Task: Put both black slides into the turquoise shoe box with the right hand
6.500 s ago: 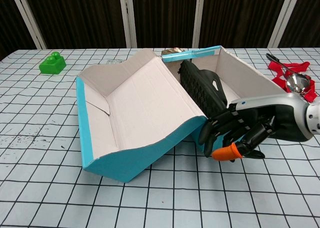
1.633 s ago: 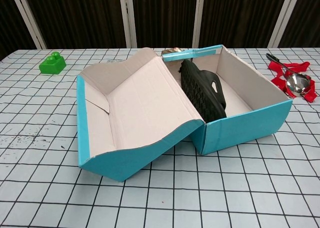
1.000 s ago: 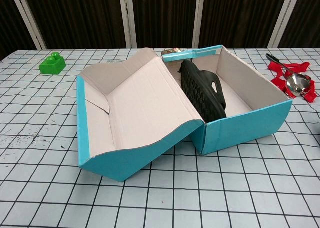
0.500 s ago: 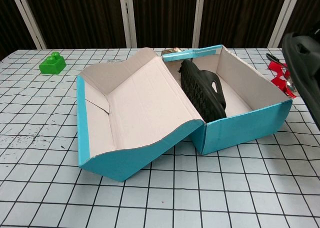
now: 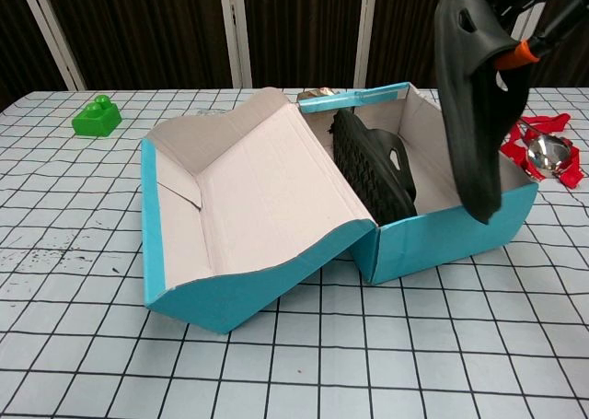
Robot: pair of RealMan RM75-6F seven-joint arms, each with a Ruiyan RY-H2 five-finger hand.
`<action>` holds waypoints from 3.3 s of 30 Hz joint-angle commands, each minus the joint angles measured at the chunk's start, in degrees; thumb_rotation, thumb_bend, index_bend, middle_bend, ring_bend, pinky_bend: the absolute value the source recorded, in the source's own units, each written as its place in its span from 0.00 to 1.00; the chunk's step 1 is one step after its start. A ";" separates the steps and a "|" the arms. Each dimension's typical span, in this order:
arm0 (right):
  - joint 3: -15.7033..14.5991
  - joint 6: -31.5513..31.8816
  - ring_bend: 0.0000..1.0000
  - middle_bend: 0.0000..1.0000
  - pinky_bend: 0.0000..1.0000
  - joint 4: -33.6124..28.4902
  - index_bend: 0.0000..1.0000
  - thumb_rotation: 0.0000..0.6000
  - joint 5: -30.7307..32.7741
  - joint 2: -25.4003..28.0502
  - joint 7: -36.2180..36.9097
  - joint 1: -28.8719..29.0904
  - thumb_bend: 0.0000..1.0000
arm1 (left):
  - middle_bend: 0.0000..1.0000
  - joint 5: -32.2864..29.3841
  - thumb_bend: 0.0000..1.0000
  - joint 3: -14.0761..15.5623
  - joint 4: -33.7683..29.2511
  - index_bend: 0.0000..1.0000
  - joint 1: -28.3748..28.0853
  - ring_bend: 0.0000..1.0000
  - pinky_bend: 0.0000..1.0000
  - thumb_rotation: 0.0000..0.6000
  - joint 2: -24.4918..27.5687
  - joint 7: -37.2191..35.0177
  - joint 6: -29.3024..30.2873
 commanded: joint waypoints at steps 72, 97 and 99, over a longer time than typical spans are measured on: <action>-2.99 -10.95 0.29 0.51 0.02 16.63 0.53 1.00 3.66 -18.47 -25.69 0.21 0.31 | 0.07 -0.08 0.24 0.03 -0.75 0.17 0.33 0.00 0.09 1.00 0.47 0.38 0.43; -7.22 -2.93 0.29 0.52 0.01 10.69 0.53 1.00 22.83 -20.90 -49.74 5.79 0.31 | 0.07 -0.19 0.24 0.07 -1.18 0.17 0.57 0.00 0.09 1.00 1.29 -0.51 0.37; -6.92 -3.01 0.29 0.52 0.01 10.37 0.53 1.00 23.17 -20.76 -49.52 5.91 0.31 | 0.07 -0.24 0.24 0.05 -1.19 0.17 0.56 0.00 0.09 1.00 1.33 -0.57 0.32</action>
